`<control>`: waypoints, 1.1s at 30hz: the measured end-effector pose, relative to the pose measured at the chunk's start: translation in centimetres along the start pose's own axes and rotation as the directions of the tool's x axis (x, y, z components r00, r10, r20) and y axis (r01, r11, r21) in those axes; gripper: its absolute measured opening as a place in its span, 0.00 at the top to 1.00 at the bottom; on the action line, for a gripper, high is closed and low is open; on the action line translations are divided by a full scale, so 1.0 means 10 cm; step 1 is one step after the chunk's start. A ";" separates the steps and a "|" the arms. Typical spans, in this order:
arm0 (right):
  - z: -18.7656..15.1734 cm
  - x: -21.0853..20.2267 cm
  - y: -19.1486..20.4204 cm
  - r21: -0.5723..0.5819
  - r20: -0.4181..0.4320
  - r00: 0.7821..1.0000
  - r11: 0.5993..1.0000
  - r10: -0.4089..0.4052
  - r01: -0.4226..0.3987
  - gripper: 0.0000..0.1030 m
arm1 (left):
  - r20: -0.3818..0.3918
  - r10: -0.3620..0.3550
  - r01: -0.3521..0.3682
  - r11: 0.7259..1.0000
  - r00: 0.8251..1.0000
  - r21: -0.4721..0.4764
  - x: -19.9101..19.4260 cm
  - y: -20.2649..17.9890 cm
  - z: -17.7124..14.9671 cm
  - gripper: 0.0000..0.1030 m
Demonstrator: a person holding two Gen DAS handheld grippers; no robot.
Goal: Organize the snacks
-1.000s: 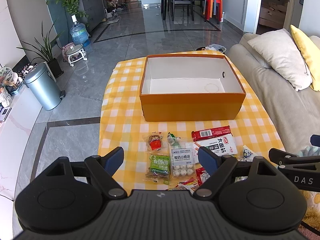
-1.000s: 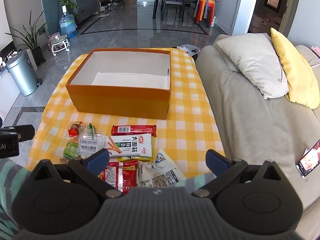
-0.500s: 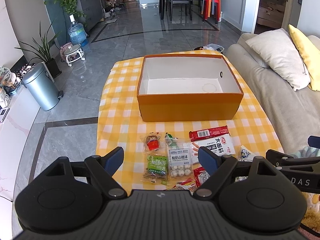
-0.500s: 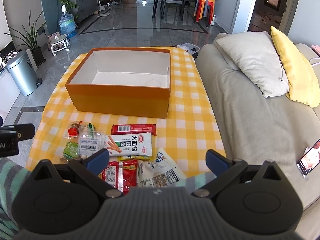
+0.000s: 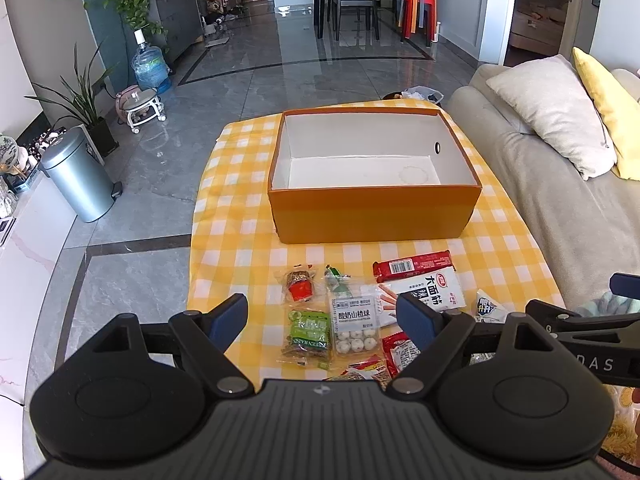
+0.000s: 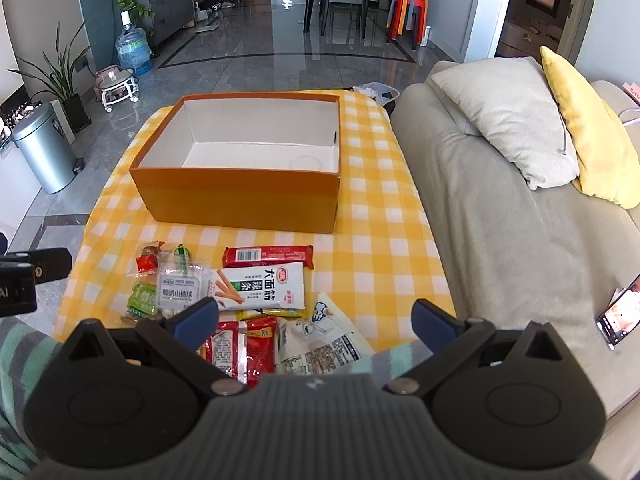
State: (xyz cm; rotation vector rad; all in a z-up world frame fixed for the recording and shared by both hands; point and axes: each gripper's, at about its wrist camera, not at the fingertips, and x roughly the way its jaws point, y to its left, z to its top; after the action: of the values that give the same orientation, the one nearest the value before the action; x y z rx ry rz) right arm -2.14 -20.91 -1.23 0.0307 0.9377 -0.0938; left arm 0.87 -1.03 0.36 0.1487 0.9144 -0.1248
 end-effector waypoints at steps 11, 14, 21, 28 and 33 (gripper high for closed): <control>0.02 0.10 -0.04 0.004 -0.036 0.999 1.000 0.030 -0.030 0.04 | -0.084 -0.060 0.067 0.994 0.995 0.084 0.10 -0.05 0.05 0.07; 0.05 0.21 -0.12 0.023 -0.078 0.994 0.997 0.077 -0.076 0.05 | -0.142 -0.090 0.109 0.985 0.986 0.135 0.18 -0.09 0.09 0.13; 0.07 0.53 -0.21 -0.001 -0.191 0.967 0.986 0.166 -0.169 0.21 | -0.371 -0.159 0.244 0.950 0.915 0.193 0.57 -0.23 0.08 0.30; 0.08 0.98 -0.24 -0.069 -0.314 0.937 0.980 0.155 -0.186 0.23 | -0.572 -0.118 0.268 0.945 0.811 0.185 1.07 -0.29 0.02 0.30; 0.08 1.31 -0.23 -0.116 -0.389 0.912 0.976 0.127 -0.185 0.22 | -0.684 -0.103 0.267 0.954 0.722 0.139 1.46 -0.30 -0.04 0.30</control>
State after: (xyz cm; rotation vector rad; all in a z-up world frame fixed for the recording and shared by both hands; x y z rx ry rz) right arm 5.98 -24.16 -11.27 -0.0169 1.3256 0.1387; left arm 8.90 -4.54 -11.70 0.3307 1.6506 -0.3862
